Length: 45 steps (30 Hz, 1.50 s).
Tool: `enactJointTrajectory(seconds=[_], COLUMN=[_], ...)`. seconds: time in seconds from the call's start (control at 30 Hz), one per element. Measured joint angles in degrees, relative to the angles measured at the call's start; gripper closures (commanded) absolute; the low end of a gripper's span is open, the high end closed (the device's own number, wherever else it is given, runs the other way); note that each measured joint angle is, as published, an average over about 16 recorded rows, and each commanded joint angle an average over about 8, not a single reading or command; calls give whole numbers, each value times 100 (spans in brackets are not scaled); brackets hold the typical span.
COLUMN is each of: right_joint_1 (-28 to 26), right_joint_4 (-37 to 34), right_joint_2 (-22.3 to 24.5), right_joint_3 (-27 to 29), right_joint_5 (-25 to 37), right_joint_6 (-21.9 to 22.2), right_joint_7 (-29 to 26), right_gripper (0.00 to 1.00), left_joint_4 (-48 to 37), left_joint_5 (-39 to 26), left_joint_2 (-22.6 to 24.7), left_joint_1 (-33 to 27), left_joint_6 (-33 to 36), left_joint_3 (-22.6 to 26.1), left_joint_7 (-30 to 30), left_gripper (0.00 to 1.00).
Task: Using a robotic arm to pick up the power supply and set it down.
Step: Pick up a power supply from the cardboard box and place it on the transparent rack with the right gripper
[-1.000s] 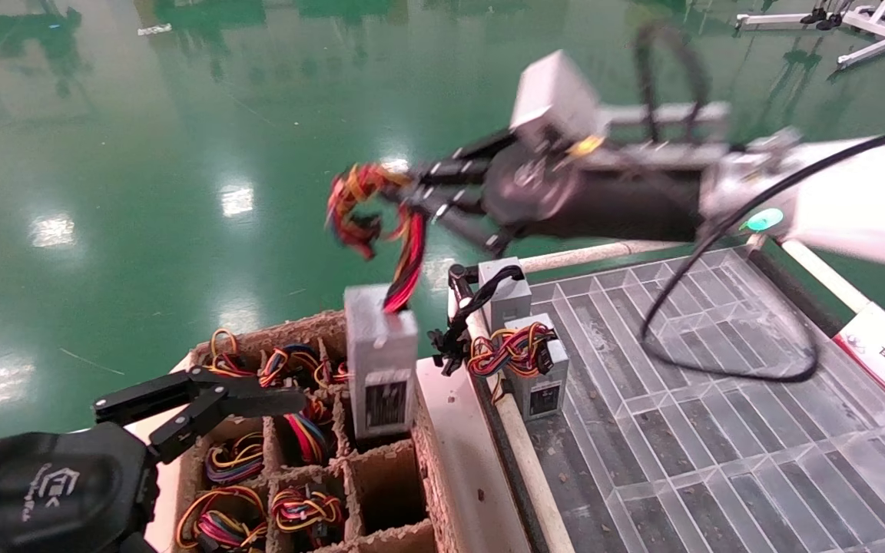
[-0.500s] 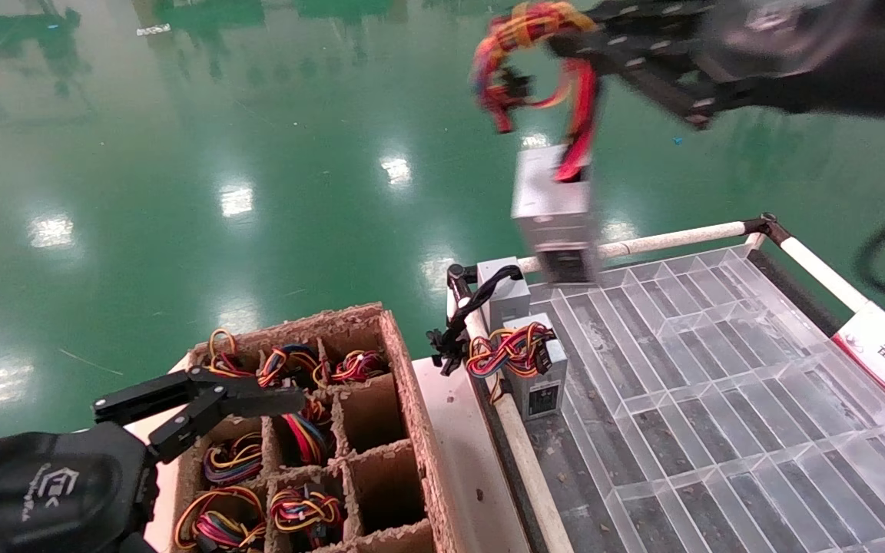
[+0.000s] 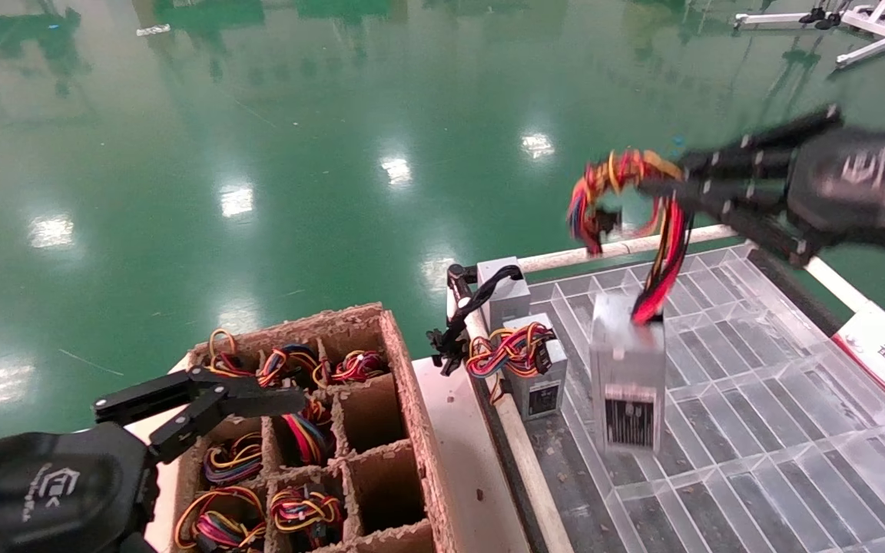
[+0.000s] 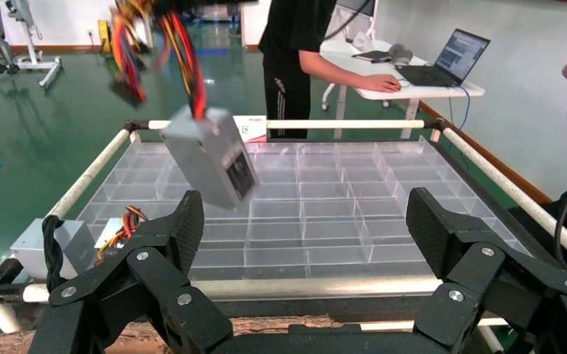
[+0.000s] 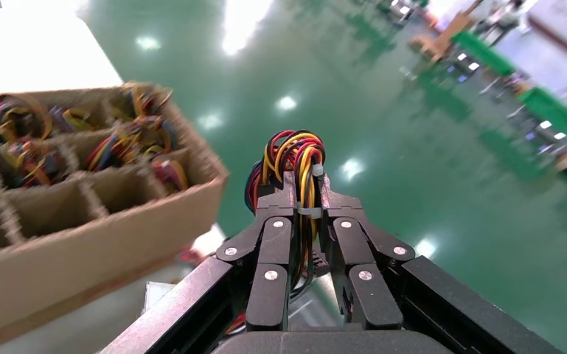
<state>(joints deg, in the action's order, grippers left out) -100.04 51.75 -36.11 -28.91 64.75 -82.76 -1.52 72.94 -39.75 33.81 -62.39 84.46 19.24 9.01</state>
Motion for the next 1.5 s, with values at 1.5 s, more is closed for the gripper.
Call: enactJointTrajectory(seconds=[1.5], right_joint_1=[-150], right_joint_4=[-2465], right_joint_2=[-1749], right_joint_3=[-879], right_joint_5=[755], right_joint_6=[-665], right_joint_7=[1853], right_gripper=[100], left_joint_4=[0], left_joint_5=[4], left_joint_2=[-2], left_joint_1=[-1], left_joint_6=[-2], left_joint_3=[5], left_joint_7=[-3], left_gripper=[0])
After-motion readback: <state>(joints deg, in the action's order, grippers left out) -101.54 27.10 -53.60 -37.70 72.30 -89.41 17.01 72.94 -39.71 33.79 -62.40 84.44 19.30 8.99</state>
